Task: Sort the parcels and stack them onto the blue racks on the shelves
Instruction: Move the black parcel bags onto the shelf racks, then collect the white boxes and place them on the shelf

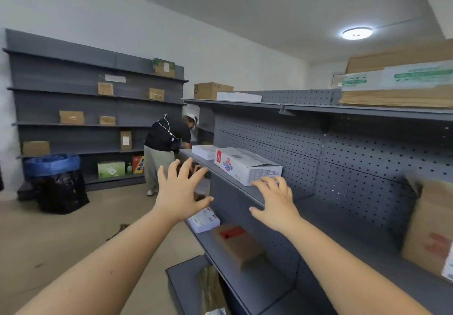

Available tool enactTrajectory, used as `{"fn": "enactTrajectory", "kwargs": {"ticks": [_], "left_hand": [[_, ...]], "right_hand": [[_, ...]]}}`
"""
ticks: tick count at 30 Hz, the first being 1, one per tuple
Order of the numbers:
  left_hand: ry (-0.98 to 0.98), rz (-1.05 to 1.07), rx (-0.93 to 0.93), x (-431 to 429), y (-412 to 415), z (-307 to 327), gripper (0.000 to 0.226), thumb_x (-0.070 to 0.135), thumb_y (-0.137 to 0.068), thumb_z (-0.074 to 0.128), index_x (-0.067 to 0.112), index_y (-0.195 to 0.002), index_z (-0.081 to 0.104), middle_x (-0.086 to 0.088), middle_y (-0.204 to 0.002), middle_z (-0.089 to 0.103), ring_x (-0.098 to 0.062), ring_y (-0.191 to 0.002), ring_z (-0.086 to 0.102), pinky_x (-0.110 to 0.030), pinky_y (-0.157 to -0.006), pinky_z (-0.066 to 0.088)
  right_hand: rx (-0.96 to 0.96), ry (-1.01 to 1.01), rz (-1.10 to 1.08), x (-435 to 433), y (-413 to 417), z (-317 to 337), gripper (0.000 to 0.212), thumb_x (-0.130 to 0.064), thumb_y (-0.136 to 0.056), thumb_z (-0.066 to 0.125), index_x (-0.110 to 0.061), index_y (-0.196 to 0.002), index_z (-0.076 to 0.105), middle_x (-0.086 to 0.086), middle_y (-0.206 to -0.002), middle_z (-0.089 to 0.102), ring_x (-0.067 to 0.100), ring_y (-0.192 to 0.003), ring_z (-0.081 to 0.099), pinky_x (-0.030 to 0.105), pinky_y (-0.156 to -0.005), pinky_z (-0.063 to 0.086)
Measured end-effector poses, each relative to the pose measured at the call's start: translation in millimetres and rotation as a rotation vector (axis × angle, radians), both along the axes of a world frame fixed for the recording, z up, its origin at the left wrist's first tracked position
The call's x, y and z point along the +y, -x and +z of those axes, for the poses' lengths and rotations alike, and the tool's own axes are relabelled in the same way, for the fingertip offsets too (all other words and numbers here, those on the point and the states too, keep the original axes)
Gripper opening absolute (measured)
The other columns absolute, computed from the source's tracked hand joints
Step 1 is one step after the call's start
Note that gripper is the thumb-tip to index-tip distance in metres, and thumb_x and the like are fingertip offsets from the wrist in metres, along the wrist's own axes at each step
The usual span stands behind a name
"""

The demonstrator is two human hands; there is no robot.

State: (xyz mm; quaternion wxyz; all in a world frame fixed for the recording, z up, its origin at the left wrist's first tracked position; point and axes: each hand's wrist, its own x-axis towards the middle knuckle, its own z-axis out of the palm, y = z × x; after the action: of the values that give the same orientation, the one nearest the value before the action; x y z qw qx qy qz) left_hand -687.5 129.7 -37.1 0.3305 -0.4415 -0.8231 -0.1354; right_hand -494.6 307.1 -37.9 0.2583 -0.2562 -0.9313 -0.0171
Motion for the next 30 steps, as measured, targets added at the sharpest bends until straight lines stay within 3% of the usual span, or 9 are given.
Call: {"fn": "enactTrajectory", "kwargs": {"ticks": [4, 10, 17, 25, 30], "left_hand": [[-0.048, 0.079, -0.015, -28.1, 45.1, 11.8, 0.08, 0.082, -0.077, 0.03, 0.041, -0.145, 0.027, -0.007, -0.157, 0.021, -0.037, -0.142, 0.013, -0.063, -0.111, 0.013], [-0.055, 0.148, 0.013, -51.1, 88.7, 15.0, 0.08, 0.082, -0.075, 0.029, 0.041, -0.144, 0.03, -0.006, -0.155, 0.027, -0.035, -0.142, 0.017, -0.061, -0.111, 0.016], [-0.013, 0.186, -0.034, -49.8, 129.6, -10.4, 0.08, 0.081, -0.073, 0.029, 0.038, -0.141, 0.037, -0.007, -0.15, 0.037, -0.035, -0.138, 0.026, -0.063, -0.108, 0.019], [0.012, 0.291, -0.026, -27.6, 206.8, -16.3, 0.082, 0.079, -0.078, 0.034, 0.044, -0.147, 0.008, -0.004, -0.156, 0.026, -0.031, -0.143, 0.017, -0.06, -0.113, 0.014], [0.003, 0.362, -0.037, 5.5, 263.0, -8.6, 0.081, 0.078, -0.079, 0.034, 0.045, -0.148, 0.007, -0.002, -0.157, 0.022, -0.03, -0.144, 0.013, -0.059, -0.113, 0.012]], "right_hand": [[0.058, 0.006, 0.051, -3.8, 47.8, 11.8, 0.062, -0.048, -0.083, 0.061, -0.034, -0.138, 0.037, -0.006, -0.146, 0.032, 0.022, -0.136, 0.012, 0.043, -0.112, 0.016], [0.102, -0.003, 0.144, -9.7, 107.5, 28.9, 0.06, -0.042, -0.084, 0.063, -0.033, -0.138, 0.038, -0.008, -0.146, 0.032, 0.019, -0.138, 0.01, 0.042, -0.111, 0.016], [0.109, 0.017, 0.294, -1.5, 161.8, 0.2, 0.05, -0.037, -0.084, 0.063, -0.034, -0.131, 0.046, -0.012, -0.141, 0.039, 0.018, -0.138, 0.013, 0.041, -0.11, 0.019], [0.171, 0.055, 0.395, 45.3, 254.8, -0.8, 0.048, -0.036, -0.084, 0.063, -0.036, -0.13, 0.048, -0.015, -0.137, 0.044, 0.016, -0.137, 0.017, 0.041, -0.11, 0.022], [0.182, 0.087, 0.446, 86.3, 327.2, -1.4, 0.046, -0.031, -0.084, 0.063, -0.034, -0.129, 0.05, -0.015, -0.134, 0.045, 0.015, -0.135, 0.022, 0.037, -0.108, 0.025]]}}
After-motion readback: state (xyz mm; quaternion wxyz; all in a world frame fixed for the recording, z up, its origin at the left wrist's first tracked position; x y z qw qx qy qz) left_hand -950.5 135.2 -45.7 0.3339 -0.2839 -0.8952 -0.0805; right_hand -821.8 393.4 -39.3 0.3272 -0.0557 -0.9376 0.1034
